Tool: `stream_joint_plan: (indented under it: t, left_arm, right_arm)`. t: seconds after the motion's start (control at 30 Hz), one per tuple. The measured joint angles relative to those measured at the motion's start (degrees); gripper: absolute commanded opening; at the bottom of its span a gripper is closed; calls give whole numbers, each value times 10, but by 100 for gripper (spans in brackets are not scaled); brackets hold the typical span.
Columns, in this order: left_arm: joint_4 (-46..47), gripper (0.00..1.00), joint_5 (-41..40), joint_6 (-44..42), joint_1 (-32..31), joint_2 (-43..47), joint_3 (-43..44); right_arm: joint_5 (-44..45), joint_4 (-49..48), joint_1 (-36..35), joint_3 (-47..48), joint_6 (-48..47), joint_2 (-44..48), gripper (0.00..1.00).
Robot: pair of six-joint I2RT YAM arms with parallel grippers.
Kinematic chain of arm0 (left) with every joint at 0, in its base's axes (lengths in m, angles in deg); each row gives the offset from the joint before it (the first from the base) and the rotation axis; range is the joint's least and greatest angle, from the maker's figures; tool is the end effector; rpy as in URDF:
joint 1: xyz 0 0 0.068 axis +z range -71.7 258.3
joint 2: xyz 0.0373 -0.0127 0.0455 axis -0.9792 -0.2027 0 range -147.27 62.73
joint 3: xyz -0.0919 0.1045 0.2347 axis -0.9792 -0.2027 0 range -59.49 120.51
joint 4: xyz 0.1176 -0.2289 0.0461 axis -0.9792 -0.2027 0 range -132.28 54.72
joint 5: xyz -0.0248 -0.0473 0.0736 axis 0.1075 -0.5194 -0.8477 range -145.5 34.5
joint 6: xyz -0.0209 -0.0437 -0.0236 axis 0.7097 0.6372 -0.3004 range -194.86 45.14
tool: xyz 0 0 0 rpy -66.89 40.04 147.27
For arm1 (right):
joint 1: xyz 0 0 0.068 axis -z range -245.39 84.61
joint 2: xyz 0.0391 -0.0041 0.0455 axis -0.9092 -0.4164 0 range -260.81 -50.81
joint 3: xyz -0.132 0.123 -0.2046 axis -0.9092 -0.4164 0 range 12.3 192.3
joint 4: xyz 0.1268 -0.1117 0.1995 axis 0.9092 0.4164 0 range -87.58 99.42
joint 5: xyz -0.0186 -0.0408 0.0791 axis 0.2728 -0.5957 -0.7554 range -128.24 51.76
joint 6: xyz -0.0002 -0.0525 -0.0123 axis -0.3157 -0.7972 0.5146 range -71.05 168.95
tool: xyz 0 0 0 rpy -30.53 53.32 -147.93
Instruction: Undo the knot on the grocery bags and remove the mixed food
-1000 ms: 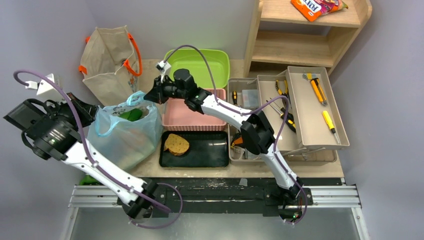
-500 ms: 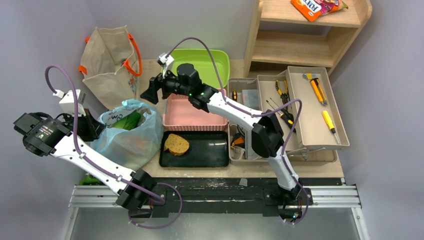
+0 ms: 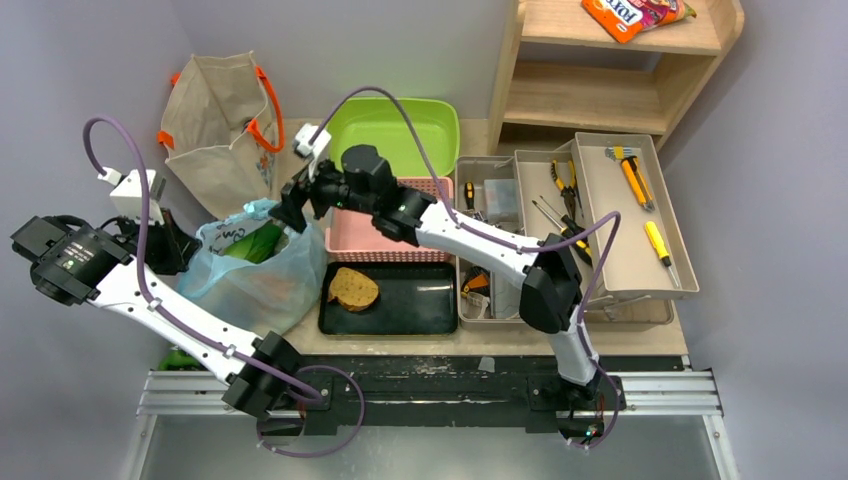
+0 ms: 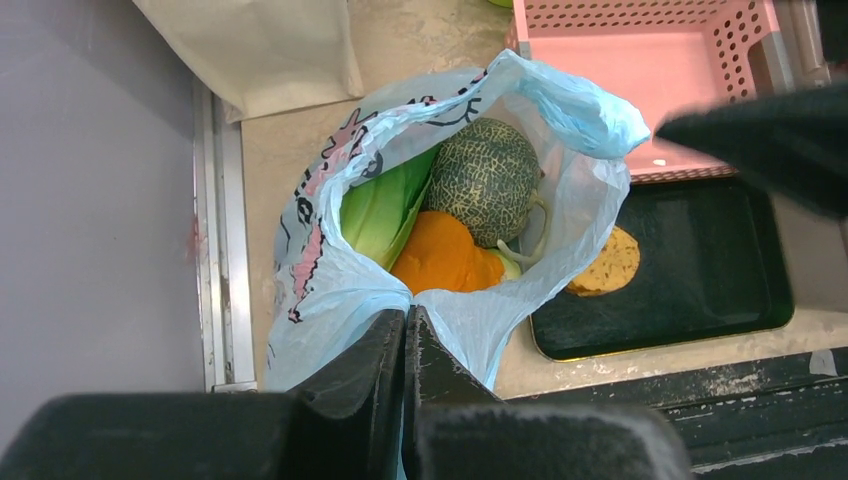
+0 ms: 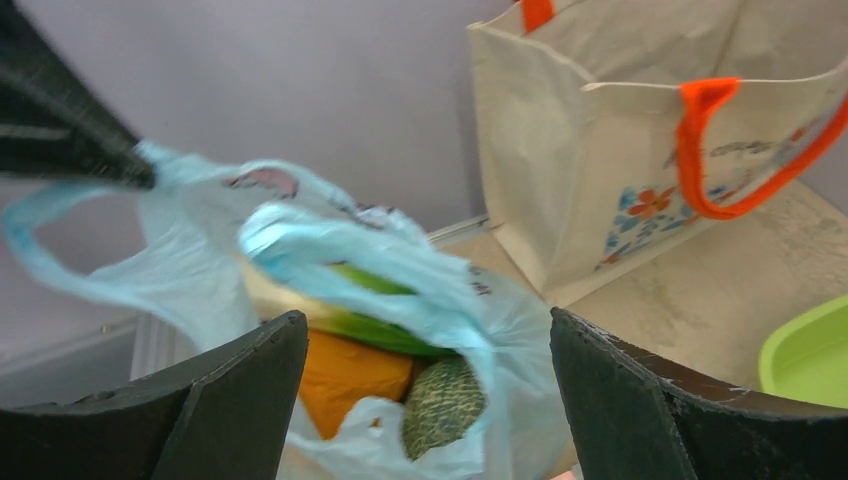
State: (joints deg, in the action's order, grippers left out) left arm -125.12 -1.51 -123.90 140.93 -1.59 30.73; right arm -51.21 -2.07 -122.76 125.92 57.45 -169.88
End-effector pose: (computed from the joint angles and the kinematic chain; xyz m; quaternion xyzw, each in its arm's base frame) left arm 0.0906 0.1124 0.4272 -0.0011 0.8741 -0.0822 0.4787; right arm 0.2665 0.4308 0.3789 -0.3652 0.6122 0.4463 0.5409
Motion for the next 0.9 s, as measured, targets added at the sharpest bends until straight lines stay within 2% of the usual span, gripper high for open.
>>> stream_joint_plan:
  t: [0.2,0.3,0.43,0.57,0.7,0.9]
  left_arm:
    - [-2,0,3,2,0,-33,21]
    - [-2,0,3,2,0,-44,25]
    - [-3,0,4,4,0,-44,30]
    - [-3,0,4,4,0,-45,36]
    - [-5,0,4,5,0,-50,49]
    - [-5,0,3,5,0,-52,53]
  right_arm:
    - [17,10,-68,-30,-73,10,93]
    - [63,12,-96,0,-95,-12,93]
    - [131,1,-98,57,-114,-68,91]
    - [166,-2,-84,61,-126,-94,85]
    - [194,-3,-68,62,-132,-121,71]
    - [213,-3,-36,62,-121,-137,34]
